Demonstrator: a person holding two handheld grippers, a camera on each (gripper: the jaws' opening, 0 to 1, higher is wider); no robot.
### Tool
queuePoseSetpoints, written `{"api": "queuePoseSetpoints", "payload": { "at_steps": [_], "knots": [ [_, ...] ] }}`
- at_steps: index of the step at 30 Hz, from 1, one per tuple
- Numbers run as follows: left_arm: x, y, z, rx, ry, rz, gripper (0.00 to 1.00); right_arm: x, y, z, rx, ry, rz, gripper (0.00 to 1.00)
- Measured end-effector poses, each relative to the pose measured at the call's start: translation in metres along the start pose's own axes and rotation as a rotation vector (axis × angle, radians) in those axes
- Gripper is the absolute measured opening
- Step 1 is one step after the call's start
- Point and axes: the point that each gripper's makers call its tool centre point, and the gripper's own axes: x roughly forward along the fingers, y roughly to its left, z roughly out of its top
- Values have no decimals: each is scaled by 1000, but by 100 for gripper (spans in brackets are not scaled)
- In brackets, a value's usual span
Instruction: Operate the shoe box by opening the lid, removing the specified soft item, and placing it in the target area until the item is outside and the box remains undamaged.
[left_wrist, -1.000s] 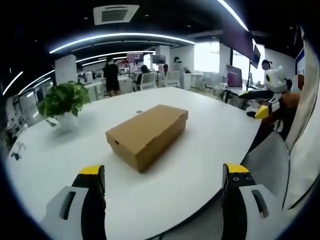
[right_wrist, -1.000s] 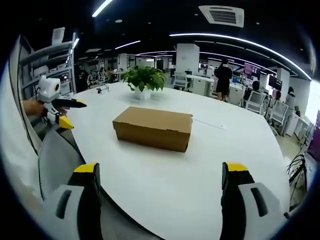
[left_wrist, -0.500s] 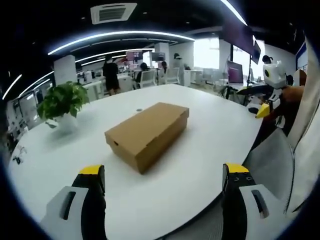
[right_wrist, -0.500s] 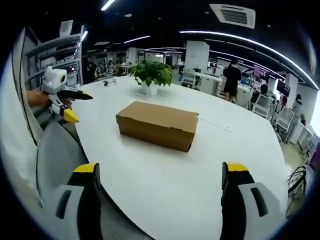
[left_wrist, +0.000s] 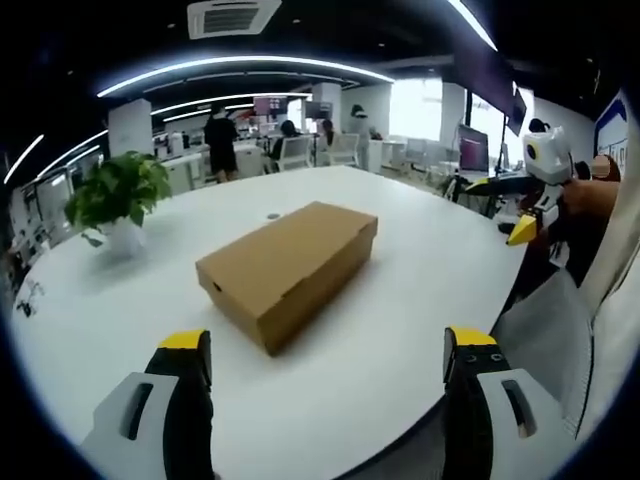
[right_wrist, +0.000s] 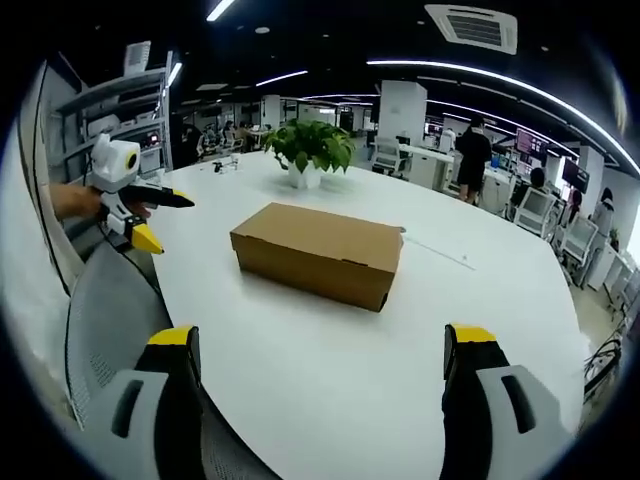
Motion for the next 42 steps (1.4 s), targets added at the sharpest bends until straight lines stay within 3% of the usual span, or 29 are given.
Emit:
{"api": "queuePoseSetpoints", "payload": {
  "at_steps": [17,31,42],
  "knots": [
    [25,30,5,-36,-5,36,93,36,-27,2,-28,-6,37,96],
    [48,58,1,-62,6,89,76,82,-42,10,-74,-11,91,84],
    [64,68,-10,-69,38,118,71,119,-52,3,-91,39,148,79]
  ]
}}
